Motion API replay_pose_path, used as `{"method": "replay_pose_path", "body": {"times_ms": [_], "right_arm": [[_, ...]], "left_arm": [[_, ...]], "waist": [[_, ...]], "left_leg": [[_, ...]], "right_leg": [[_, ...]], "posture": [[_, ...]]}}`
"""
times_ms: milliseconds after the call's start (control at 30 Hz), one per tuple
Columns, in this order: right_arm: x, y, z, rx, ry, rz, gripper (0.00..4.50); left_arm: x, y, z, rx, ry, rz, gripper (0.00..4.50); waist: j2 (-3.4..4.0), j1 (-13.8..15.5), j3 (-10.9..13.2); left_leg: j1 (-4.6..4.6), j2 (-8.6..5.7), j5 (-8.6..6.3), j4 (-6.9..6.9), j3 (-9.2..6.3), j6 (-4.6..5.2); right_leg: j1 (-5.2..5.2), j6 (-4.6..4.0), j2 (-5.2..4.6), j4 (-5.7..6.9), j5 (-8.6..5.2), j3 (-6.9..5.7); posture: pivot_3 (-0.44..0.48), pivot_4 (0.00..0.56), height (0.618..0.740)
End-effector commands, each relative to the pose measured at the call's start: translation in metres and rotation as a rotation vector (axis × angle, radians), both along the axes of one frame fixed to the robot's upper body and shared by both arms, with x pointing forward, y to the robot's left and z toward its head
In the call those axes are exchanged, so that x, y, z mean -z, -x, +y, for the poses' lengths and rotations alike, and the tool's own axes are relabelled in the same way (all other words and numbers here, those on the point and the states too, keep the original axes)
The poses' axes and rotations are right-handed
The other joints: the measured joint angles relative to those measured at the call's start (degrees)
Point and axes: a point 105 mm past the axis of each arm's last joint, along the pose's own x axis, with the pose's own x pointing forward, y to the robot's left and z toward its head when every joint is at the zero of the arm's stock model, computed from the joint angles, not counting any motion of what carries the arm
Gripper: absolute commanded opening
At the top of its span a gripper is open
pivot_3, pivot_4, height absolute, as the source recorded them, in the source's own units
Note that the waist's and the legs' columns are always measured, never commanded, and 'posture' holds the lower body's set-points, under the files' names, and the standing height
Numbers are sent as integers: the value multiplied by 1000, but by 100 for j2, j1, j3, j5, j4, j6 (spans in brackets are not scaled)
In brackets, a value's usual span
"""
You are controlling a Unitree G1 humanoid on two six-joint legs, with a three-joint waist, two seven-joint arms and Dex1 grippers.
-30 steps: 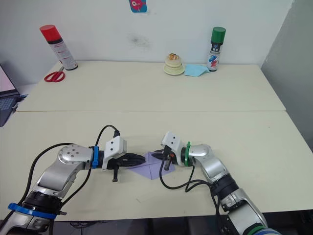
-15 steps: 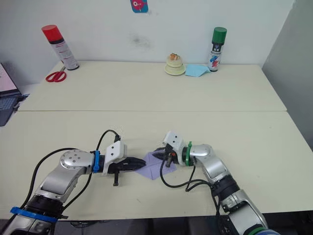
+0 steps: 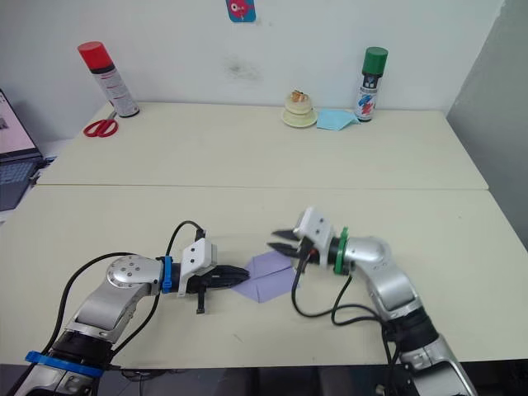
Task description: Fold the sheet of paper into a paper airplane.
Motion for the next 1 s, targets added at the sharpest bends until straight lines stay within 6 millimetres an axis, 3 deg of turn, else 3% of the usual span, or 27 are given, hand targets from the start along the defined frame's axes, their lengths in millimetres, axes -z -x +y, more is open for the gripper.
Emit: {"method": "replay_pose_path", "body": {"times_ms": [33, 167, 333, 533, 700, 800, 1000], "right_arm": [[16, 12, 20, -53, 50, -5, 16], [38, 12, 30, -53, 116, 54, 16], [61, 6, 21, -22, 240, 97, 16], [48, -1, 11, 42, 152, 186, 16], [31, -2, 11, 99, 21, 365, 16], [27, -3, 9, 116, 23, 363, 16], [58, -1, -11, 171, 224, 341, 16]], "left_arm": [[27, 11, -2, 11, -58, 95, 360], [26, 10, -1, 17, -61, 97, 360], [26, 11, 2, 19, -71, 100, 360], [27, 11, 3, 19, -76, 109, 360], [30, 13, -2, 32, -76, 133, 360], [34, 16, -5, 46, -83, 145, 360], [39, 12, -11, 49, -97, 140, 360]], "waist": [[0, 1, 0], [0, 7, 0], [2, 4, -9], [7, 4, -16], [7, 12, -16], [7, 25, -16], [22, 93, -28]], "left_leg": [[0, -1, 0, 1, 2, 0], [-1, -4, 0, 4, 4, 0], [4, 1, 0, 4, 1, 0], [9, 4, 0, 4, -3, 0], [4, -1, 0, 4, 0, 0], [1, -2, 0, 4, 0, 0], [1, -8, 0, 3, 3, 0]], "right_leg": [[-1, 1, 0, 0, 1, 1], [0, 4, 1, 0, 2, 1], [1, 3, 1, 1, 2, 0], [4, 3, 3, 3, 2, -1], [4, 3, 2, 2, 2, 0], [3, 3, 1, 1, 2, -1], [3, 5, 0, -7, 2, 0]], "posture": [[0, 150, 737], [0, 150, 737], [0, 150, 737], [0, 150, 737], [0, 150, 737], [0, 150, 737], [0, 150, 737]]}}
